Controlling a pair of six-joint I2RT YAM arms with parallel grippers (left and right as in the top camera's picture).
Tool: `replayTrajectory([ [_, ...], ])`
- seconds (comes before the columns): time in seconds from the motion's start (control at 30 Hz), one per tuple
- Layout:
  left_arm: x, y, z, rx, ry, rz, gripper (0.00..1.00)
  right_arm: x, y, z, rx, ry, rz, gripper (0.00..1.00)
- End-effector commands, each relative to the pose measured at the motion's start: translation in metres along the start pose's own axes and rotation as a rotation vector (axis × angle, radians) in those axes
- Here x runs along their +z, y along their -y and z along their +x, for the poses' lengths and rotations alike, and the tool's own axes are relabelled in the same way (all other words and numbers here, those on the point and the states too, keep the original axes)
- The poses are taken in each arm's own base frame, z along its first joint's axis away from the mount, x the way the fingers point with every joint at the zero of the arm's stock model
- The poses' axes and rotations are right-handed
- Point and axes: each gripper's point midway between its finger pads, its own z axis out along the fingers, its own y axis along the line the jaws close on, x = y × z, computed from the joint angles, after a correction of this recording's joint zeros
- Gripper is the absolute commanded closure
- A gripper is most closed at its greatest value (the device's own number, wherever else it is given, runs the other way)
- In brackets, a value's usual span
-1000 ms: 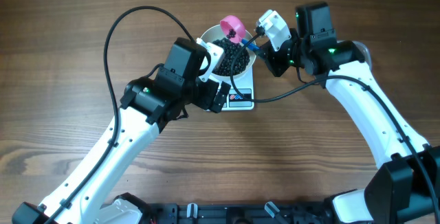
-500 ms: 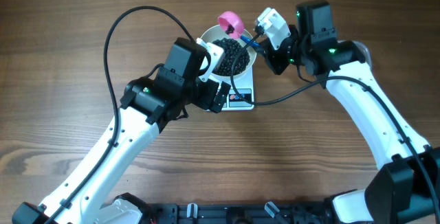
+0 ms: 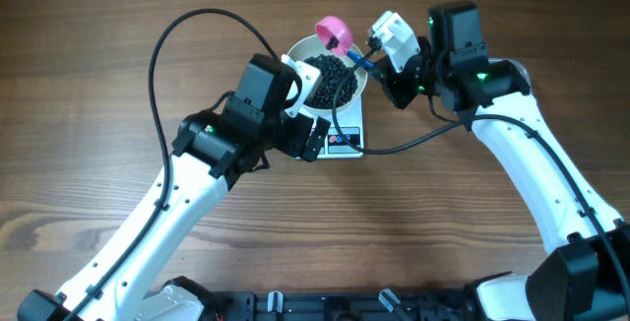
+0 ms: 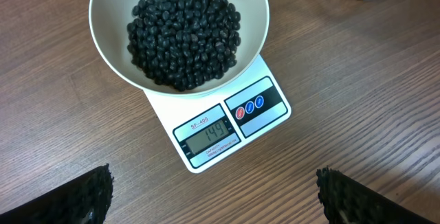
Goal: Scoop item into bowl and weigh 150g on scale
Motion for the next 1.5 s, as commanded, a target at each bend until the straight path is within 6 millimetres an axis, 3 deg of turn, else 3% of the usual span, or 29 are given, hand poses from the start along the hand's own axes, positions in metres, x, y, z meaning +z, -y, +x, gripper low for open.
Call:
replayTrajectory([
  [0.0,0.003,0.004,0.003,0.018,-0.011,0.017,0.00,-0.011,-0.001,-0.010,-0.027,0.027,0.018,0.96],
  [0.13,0.003,0.004,0.003,0.018,-0.011,0.017,0.00,-0.002,0.006,0.011,-0.091,-0.061,0.049,0.96],
  [0.33,0.003,0.004,0.002,0.018,-0.009,0.017,0.00,-0.003,0.004,0.002,-0.060,-0.021,0.037,0.96],
  [0.53,0.004,0.004,0.003,0.018,-0.010,0.017,0.00,-0.004,-0.010,-0.007,-0.046,0.026,-0.047,0.96],
  [0.73,0.003,0.004,0.003,0.018,-0.010,0.017,0.00,-0.017,-0.007,-0.027,-0.018,0.100,-0.012,0.96],
  [1.07,0.003,0.004,0.003,0.018,-0.010,0.017,0.00,-0.021,-0.008,-0.028,-0.021,0.104,-0.008,0.96],
  [1.2,0.003,0.004,0.003,0.018,-0.010,0.017,0.00,-0.017,-0.011,-0.016,-0.021,0.057,-0.027,0.96],
  [1.3,0.003,0.004,0.003,0.018,-0.010,0.017,0.00,-0.001,-0.010,0.026,-0.108,-0.107,-0.037,0.96],
  [1.47,0.003,0.004,0.003,0.018,-0.010,0.017,0.00,0.000,-0.007,0.018,-0.022,-0.079,-0.024,0.96],
])
